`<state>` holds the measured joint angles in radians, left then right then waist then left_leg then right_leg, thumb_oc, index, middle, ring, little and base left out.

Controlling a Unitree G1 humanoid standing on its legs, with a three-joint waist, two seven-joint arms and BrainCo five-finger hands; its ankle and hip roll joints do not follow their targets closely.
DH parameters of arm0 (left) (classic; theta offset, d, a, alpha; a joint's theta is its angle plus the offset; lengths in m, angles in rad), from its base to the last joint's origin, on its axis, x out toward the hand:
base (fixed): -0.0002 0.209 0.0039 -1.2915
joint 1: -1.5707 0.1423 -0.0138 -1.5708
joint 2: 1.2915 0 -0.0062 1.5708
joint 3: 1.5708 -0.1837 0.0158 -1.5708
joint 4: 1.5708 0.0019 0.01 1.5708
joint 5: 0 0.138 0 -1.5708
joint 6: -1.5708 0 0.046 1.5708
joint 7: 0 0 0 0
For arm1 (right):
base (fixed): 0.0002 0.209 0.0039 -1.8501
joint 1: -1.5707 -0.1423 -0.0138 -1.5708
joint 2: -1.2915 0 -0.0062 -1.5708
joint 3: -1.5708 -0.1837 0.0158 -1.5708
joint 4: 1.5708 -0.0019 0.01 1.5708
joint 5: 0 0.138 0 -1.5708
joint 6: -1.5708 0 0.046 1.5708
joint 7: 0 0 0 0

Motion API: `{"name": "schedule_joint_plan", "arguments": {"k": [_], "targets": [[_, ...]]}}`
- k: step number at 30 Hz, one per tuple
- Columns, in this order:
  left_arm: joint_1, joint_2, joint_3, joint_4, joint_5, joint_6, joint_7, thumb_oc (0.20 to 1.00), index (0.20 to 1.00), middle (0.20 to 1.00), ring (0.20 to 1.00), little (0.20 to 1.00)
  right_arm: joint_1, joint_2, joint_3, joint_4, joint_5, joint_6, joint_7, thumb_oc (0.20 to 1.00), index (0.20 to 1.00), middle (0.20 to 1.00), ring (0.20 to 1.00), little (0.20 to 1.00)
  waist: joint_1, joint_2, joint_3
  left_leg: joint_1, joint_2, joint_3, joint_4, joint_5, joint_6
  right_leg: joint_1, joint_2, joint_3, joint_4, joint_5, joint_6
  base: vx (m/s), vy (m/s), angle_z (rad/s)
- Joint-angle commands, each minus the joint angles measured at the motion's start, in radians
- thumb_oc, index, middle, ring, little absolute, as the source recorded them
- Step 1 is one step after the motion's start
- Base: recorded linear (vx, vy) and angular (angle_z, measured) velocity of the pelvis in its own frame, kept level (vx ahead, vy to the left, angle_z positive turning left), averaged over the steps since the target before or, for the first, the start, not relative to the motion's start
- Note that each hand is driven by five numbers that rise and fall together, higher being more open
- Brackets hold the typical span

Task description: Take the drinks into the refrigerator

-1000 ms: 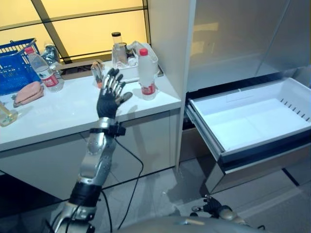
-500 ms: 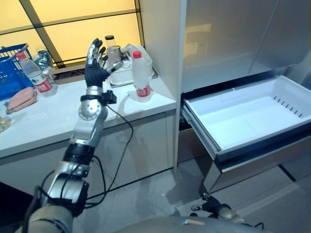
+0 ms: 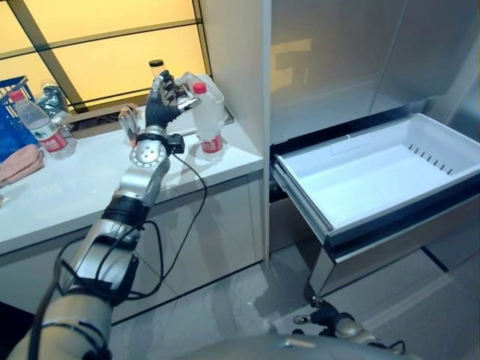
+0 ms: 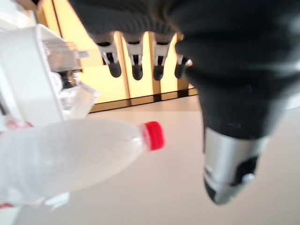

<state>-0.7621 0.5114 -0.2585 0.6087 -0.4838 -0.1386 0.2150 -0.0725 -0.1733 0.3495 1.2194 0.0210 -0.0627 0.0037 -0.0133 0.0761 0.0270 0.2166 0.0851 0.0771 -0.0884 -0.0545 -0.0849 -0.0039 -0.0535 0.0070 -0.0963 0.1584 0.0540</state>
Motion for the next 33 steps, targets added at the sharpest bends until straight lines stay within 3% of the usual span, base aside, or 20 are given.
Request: {"name": "schedule_joint_plan", "arguments": {"k": [1,16,24,33], "targets": [[-0.139,0.023,0.027,0.086,0.043,-0.016,-0.011,1.000,1.000,1.000,1.000,1.000,0.028,-0.003,0.050,0.043,0.002,0.003,-0.009,1.000,1.000,1.000,1.000,1.000,-0.019,-0.014,0.036,-0.029,-0.069,0.001,0.020,-0.018,0.062,0.107,-0.003,-0.009,0.090,-0.150,0.054,0.00,0.000,0.00],[0.002,-0.054,0.058,0.202,0.102,0.012,-0.040,1.000,1.000,1.000,1.000,1.000,0.022,0.001,0.037,0.040,0.006,-0.007,-0.023,1.000,1.000,1.000,1.000,1.000,-0.025,-0.024,0.048,-0.030,-0.064,0.014,0.020,-0.015,0.059,0.102,0.005,0.006,0.084,-0.145,0.049,0.00,-0.001,-0.01],[0.006,-0.072,0.030,0.198,0.104,0.014,-0.077,1.000,1.000,1.000,1.000,1.000,0.015,-0.006,0.022,0.038,0.022,-0.010,-0.025,1.000,1.000,1.000,1.000,1.000,-0.031,-0.025,0.052,-0.034,-0.061,0.020,0.017,-0.012,0.059,0.091,0.009,0.014,0.083,-0.138,0.048,0.00,0.000,0.00],[-0.078,-0.113,0.004,0.252,0.103,0.011,-0.053,1.000,1.000,1.000,1.000,1.000,0.014,-0.021,0.013,0.024,0.048,-0.015,-0.033,1.000,1.000,1.000,1.000,1.000,-0.059,-0.016,0.066,-0.044,-0.060,0.034,0.013,-0.007,0.056,0.073,0.014,0.029,0.079,-0.130,0.049,0.00,-0.005,-0.06]]}}
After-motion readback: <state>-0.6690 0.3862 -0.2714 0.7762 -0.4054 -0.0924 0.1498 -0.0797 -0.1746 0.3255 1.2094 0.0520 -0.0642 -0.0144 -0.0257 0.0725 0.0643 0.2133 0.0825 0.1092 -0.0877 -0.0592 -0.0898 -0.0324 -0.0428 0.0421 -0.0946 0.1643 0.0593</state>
